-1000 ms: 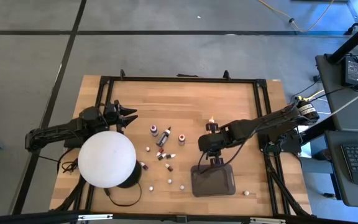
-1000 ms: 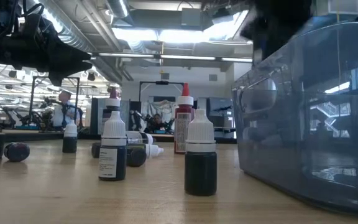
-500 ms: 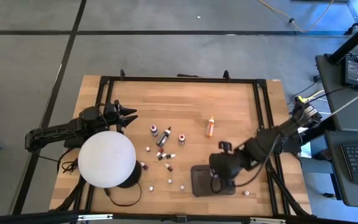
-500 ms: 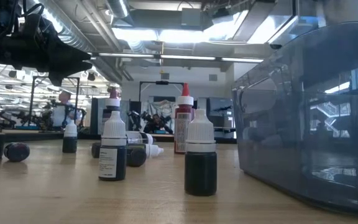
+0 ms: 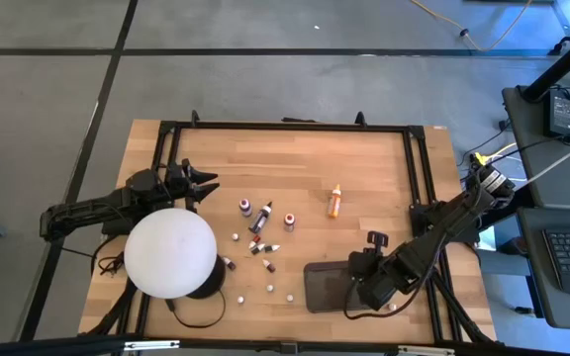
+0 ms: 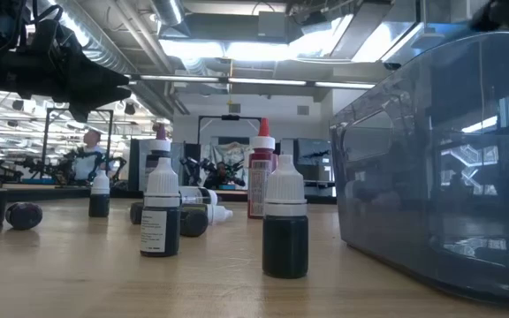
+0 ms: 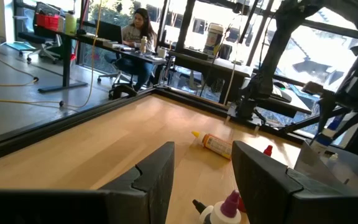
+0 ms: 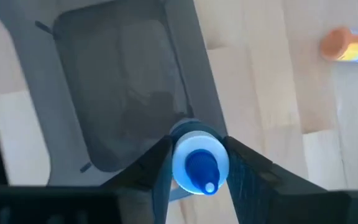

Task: Pick & Place food coloring
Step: Put the large blue food coloring bottle into the bin

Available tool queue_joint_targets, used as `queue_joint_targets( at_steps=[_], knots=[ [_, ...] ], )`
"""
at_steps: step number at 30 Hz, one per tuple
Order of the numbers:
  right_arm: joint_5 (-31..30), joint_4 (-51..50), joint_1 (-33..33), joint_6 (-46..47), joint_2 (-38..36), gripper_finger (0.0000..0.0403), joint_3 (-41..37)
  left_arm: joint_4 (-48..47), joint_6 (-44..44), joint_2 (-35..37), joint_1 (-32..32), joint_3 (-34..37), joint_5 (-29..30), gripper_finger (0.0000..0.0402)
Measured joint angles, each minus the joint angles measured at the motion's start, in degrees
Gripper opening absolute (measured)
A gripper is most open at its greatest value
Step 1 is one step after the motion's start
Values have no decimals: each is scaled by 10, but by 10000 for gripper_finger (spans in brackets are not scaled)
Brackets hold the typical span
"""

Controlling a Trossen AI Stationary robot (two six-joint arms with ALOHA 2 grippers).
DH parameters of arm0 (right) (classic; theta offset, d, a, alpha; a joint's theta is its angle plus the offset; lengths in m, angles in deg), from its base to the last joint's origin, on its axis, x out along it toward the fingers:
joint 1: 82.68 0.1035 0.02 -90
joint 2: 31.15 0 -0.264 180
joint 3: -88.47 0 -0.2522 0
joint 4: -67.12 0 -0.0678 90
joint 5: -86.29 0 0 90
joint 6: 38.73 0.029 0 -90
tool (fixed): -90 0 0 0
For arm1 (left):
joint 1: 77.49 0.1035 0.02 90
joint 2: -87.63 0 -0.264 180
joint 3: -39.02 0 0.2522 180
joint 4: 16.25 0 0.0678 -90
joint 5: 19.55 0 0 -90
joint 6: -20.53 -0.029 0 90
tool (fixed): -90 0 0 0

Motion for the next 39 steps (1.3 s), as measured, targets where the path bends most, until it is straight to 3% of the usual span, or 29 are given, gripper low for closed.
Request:
queue_joint_targets(
  at_steps=[13,39],
  knots=[
    [4,28,0,10,0,145,-57,0,1,0,0,0,0,157],
    [15,23,-11,-57,0,145,-57,0,0,0,0,0,0,157]
  ],
)
